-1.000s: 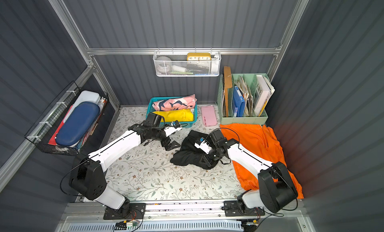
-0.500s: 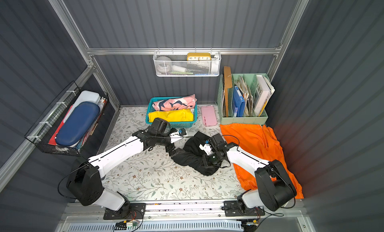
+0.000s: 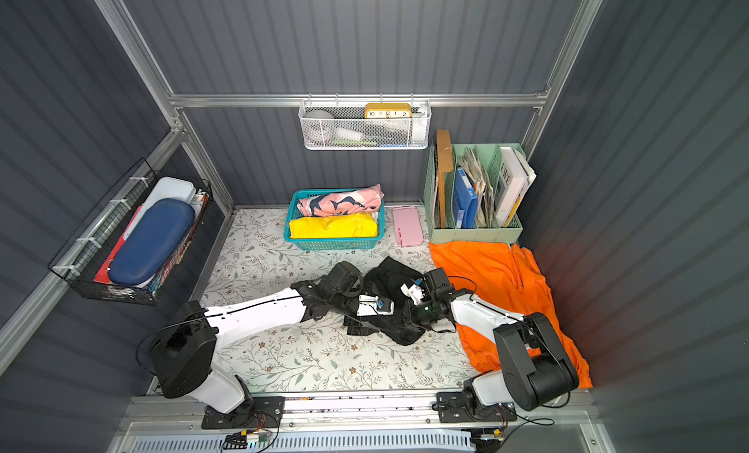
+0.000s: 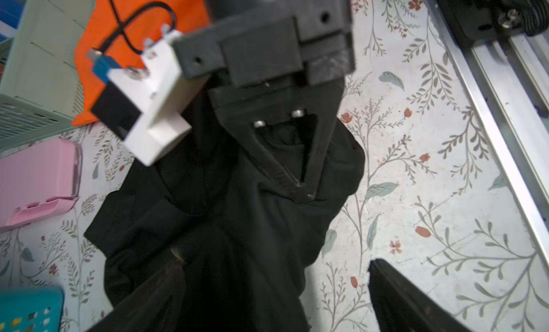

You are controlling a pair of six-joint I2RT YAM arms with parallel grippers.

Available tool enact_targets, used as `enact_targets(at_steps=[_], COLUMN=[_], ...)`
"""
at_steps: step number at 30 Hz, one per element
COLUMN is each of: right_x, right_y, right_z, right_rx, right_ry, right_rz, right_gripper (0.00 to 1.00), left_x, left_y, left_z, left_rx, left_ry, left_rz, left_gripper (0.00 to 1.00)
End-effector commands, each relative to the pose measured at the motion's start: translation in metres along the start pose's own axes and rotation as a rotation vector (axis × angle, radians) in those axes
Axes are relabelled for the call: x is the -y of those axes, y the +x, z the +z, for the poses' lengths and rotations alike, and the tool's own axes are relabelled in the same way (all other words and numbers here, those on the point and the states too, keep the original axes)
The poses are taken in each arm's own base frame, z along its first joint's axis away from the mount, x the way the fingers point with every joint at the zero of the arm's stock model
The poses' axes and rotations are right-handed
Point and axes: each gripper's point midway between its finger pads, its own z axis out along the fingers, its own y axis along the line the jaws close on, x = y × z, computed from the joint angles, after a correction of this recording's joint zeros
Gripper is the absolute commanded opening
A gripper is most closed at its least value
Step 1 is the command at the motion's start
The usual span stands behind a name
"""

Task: Roll up the shorts
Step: Roll the shorts at the center of the board.

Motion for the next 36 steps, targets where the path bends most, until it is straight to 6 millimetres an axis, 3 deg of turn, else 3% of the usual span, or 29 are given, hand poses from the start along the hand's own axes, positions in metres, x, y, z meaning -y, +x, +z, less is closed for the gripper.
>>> enact_targets(at_steps=[1,14,16,19,22,26,32,36], right_x=[0.008,0.013,0.014,0.014,0.009,0.004,-0.003,-0.018], right_y=[0.009,0.012,0.013,0.009,0.003,-0.011,-0.034,-0.04], right_z=[-0.001,-0.002,-0.002,-0.007,-0.018,-0.035,-0.076,-0.1], right_rx=[-0.048,-0.077,-0.079,-0.057,-0.02,0.055,0.264,0.384], right_ry=[-0.004,-0.008,0.003,0.028,0.073,0.149,0.31,0.342], right_rz=[0.058,0.078,0.08,0.064,0.022,-0.036,-0.176,-0.329], right_gripper=[0.0,0.01,0.1,0.24,0.31,0.38,0.44,0.45], left_x=[-0.003,0.002,0.004,0.006,0.005,0.003,0.016,0.016], left_y=[0.011,0.051,0.053,0.056,0.054,0.052,0.063,0.059], left_z=[0.01,0.051,0.056,0.059,0.052,0.04,0.017,-0.005], left_rx=[-0.031,-0.147,-0.154,-0.171,-0.166,-0.174,-0.329,-0.409], left_ry=[-0.029,0.005,0.033,0.068,0.095,0.139,0.254,0.299], left_rz=[0.072,0.051,0.029,-0.005,-0.047,-0.12,-0.267,-0.393], left_gripper=[1.0,0.96,0.85,0.51,0.35,0.25,0.23,0.24])
